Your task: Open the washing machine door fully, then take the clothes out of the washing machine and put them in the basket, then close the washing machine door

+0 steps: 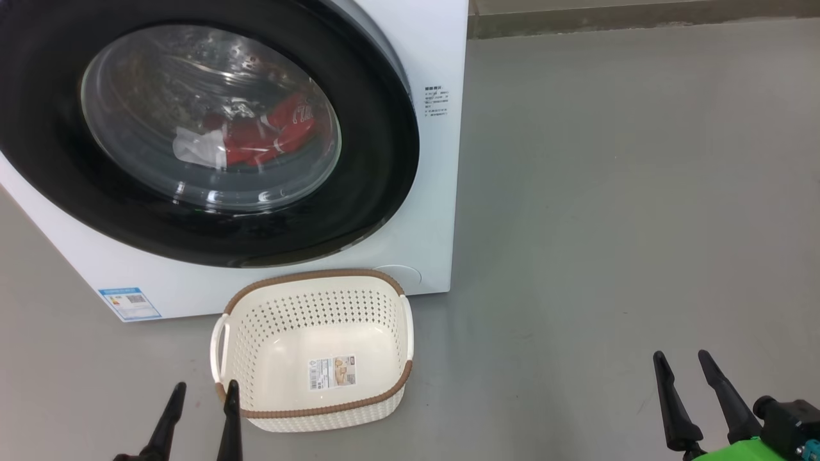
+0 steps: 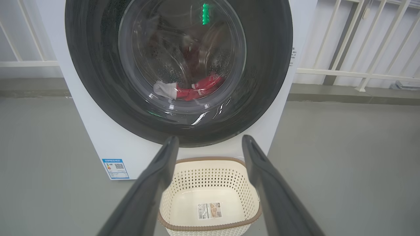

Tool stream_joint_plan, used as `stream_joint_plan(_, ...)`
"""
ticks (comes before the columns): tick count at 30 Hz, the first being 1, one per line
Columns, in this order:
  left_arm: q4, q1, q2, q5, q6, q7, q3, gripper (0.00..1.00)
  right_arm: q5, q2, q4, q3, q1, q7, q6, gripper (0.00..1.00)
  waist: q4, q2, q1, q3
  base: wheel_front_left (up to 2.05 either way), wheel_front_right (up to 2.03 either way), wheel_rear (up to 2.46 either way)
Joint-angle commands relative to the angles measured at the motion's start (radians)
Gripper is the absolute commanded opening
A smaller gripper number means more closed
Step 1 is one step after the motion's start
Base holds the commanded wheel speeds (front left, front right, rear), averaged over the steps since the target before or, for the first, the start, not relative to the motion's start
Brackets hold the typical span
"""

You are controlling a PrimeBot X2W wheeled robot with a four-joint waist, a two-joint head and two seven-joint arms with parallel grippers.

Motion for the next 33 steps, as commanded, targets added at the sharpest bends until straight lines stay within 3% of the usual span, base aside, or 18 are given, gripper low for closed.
stream_joint_plan(1, -0.032, 0.0, 0.014, 0.038, -0.006, -0.02, 0.034, 1.0, -0.035, -0.019, -0.03, 0.015, 0.003, -0.019, 0.0, 1.0, 0.0, 0.0, -0.0001, 0.0, 0.0, 0.0, 0.0)
stream_joint_plan(8, -0.033, 0.007, 0.014, 0.083, -0.02, -0.036, 0.039, 1.0, -0.088, -0.021, -0.036, 0.013, 0.015, -0.035, 0.0, 1.0, 0.0, 0.0, -0.0001, 0.002, 0.0, 0.0, 0.0)
stream_joint_plan(18, -0.03, 0.001, 0.014, 0.07, -0.03, -0.036, 0.035, 1.0, -0.074, -0.015, -0.037, 0.024, 0.014, -0.035, 0.0, 1.0, 0.004, 0.0, -0.0001, 0.01, 0.0, 0.0, 0.0)
stream_joint_plan(20, -0.03, -0.001, 0.014, 0.069, -0.032, -0.036, 0.035, 1.0, -0.058, -0.013, -0.034, 0.031, 0.009, -0.035, 0.0, 0.26, 0.005, 0.0, -0.0001, 0.013, 0.0, 0.0, 0.0)
stream_joint_plan(21, -0.031, -0.002, 0.014, 0.064, -0.032, -0.036, 0.036, 1.0, -0.042, -0.011, -0.032, 0.049, -0.004, -0.035, 0.0, 0.0, 0.005, 0.0, -0.0001, 0.016, 0.0, 0.0, 0.0)
stream_joint_plan(33, -0.04, -0.048, 0.014, 0.033, -0.018, -0.036, -0.006, 1.0, 0.117, 0.007, -0.011, 0.143, -0.251, -0.035, 0.0, 0.0, 0.051, 0.0, -0.0001, 0.068, 0.0, 0.0, 0.0)
